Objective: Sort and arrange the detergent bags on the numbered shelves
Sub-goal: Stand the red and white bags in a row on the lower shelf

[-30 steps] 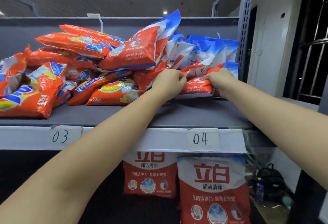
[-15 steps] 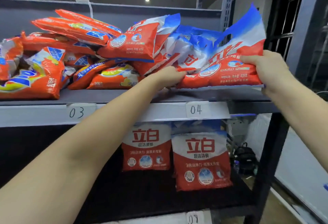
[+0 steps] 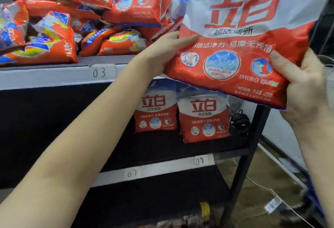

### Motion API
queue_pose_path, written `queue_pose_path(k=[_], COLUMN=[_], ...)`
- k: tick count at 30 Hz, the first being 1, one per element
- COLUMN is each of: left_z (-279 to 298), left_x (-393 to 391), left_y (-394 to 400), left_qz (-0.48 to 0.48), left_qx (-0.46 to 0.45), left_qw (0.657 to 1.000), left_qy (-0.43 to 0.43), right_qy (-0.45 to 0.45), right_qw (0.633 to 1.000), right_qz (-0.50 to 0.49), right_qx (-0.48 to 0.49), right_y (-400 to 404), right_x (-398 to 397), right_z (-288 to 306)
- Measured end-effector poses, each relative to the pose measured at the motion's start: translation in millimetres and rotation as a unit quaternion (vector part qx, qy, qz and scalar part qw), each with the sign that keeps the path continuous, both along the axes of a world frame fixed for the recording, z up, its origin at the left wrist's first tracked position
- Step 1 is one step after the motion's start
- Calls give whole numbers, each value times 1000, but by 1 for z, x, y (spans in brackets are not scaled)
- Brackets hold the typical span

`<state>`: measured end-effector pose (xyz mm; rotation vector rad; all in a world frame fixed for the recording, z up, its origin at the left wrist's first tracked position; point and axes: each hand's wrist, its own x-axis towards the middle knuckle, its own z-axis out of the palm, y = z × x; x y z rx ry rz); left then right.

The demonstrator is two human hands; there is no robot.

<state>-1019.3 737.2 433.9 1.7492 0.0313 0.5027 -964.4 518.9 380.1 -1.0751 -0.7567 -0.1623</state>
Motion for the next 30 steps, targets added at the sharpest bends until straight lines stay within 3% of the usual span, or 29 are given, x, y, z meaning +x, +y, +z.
queue_pose_path(k=[5, 14, 20, 24, 30], left_z=[-52, -178, -239, -259, -272], left_x=[-53, -93, -72, -50, -11], left_y=[-5, -2, 35, 62, 103], left_qz=[4, 200, 285, 324, 320], left_qx=[-51, 20, -94, -217, -235], left_qw=[994, 980, 953, 920, 918], left_qy=[-98, -2, 42, 40, 1], right_qy=[60, 214, 261, 254, 223], right_qw=[996, 954, 922, 928, 926], right_qz=[63, 125, 116, 114, 158], right_qx=[-35, -166, -260, -248, -259], right_y=[-4, 39, 94, 134, 186], right_x=[-28, -21, 14, 43, 80], right_z=[-54, -171, -222, -237, -229])
